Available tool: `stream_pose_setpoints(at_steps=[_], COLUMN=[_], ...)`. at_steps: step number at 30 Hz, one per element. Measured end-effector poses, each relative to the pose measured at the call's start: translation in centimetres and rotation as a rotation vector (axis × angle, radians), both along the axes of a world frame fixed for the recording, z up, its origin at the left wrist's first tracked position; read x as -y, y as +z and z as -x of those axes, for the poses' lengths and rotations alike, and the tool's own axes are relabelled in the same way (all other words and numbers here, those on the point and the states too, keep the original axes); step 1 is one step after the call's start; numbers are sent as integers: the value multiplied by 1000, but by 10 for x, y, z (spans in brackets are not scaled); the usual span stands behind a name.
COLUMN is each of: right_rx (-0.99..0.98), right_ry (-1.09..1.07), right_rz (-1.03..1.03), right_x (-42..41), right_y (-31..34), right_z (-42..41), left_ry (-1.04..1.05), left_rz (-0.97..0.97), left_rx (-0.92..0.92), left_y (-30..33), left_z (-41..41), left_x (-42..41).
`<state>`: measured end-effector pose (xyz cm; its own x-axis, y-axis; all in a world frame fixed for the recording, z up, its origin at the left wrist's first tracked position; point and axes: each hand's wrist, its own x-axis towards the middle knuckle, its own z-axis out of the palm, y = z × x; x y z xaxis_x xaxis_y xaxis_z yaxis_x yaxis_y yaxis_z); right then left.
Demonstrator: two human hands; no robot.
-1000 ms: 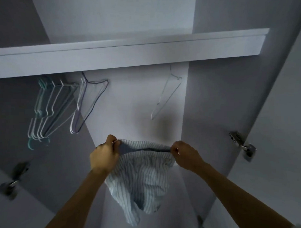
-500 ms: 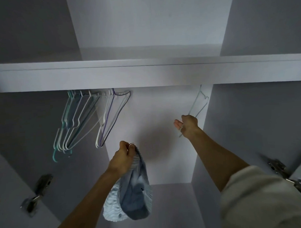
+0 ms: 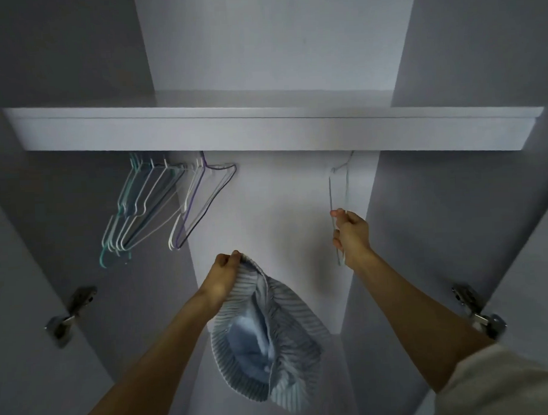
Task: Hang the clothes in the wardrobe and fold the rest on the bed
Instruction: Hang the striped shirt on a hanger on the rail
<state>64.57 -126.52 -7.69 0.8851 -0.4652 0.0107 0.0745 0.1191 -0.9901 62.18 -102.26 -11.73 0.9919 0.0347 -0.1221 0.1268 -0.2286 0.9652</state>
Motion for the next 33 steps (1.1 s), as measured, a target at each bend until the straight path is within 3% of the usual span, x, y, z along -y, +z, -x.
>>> stream_pose_setpoints(at_steps=[3, 9, 13, 16, 20, 23, 27, 33], right_rx=[22, 123, 91, 61, 53, 76, 17, 30], right_ry=[53, 48, 83, 73, 20, -26, -1, 185], right_rz=[175, 336, 313, 364, 392, 263, 57, -569], right_x=[3, -6, -9, -15, -25, -40, -66, -104], right_y=[-17, -74, -107, -115, -113, -107, -100, -67], right_z=[27, 103, 137, 151, 166, 175, 185, 174], left_ry=[55, 65, 26, 164, 248, 337, 446, 377], left_rz=[253, 470, 577, 465, 42, -121, 43, 74], left_rx=[-78, -151, -170, -160, -56, -147, -328, -430], left_y=[-6, -21, -21, -24, -29, -34, -37, -37], left_z=[26, 79, 103, 106, 107, 104, 111, 141], left_x=[10, 18, 10, 4, -1, -11, -28, -47])
